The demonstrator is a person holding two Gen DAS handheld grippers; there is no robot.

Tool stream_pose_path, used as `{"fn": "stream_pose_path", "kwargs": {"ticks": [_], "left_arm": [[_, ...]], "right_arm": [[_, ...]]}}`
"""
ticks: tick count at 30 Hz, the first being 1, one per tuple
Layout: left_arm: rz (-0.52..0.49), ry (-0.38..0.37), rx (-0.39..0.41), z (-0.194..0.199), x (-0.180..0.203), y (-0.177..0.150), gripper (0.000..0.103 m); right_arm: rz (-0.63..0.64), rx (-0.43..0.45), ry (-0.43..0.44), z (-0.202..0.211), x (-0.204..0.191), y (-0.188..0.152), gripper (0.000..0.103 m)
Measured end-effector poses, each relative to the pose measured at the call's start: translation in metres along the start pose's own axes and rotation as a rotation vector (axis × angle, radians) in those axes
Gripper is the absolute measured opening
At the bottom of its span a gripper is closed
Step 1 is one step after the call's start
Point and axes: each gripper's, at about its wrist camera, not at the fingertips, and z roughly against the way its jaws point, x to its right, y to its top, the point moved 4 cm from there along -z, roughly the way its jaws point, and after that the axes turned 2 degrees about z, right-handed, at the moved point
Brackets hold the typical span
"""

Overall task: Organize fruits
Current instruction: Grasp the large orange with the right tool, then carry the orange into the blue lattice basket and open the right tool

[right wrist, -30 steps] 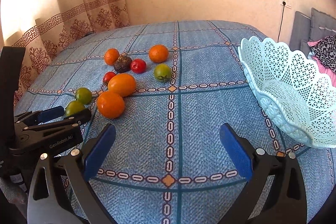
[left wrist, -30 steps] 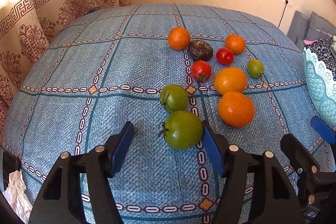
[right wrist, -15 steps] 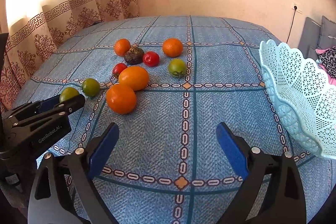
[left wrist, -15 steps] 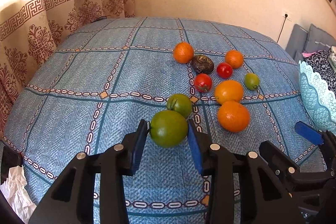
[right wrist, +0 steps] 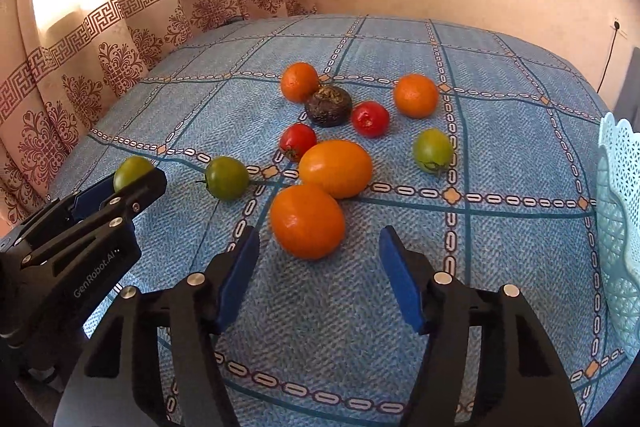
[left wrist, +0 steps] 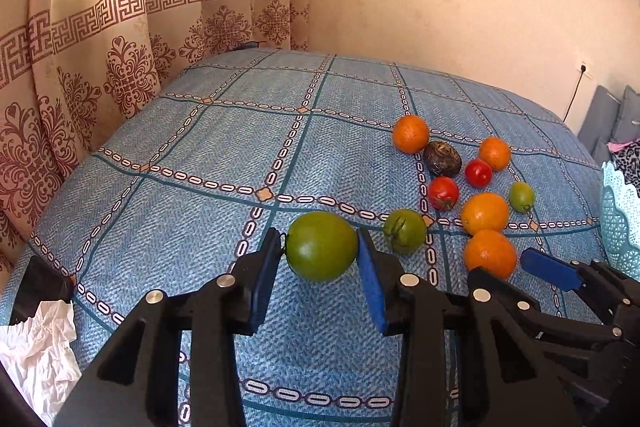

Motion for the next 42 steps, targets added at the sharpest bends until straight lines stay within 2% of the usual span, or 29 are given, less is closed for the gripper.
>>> {"fn": "stream_pose_path", "kwargs": {"ticks": [9,16,26,32,42], "left_arm": [[-0.001,0.005,-0.004,-0.003,0.001,0.0,0.039],[-0.006,0.003,0.005,-0.002,0.001,-0.001,0.039],[-0.038,-0.003,0.02,0.004,0.009,-0.002,0.039],[-0.051,-0.048,0.004,0.013,0.017,-0.001,0.039],[-0.124,-0.121,0.032,0.046,0.052,0.011,0.039]], "right_arm": [[0.021,-0.005,-0.019,-0.009,-0.007,0.004,0.041],[0.0,0.003,-0.014,-0.006,-0.005,0.001,0.041],[-0.038,0.05,-0.063,0.019,0.006,0.0,0.041],[-0.047,0.09,-0.114,0.042,0.018,0.0,0.041],[-0.115,0.175,-0.167,0.082,0.05,0.002,0.041]]}}
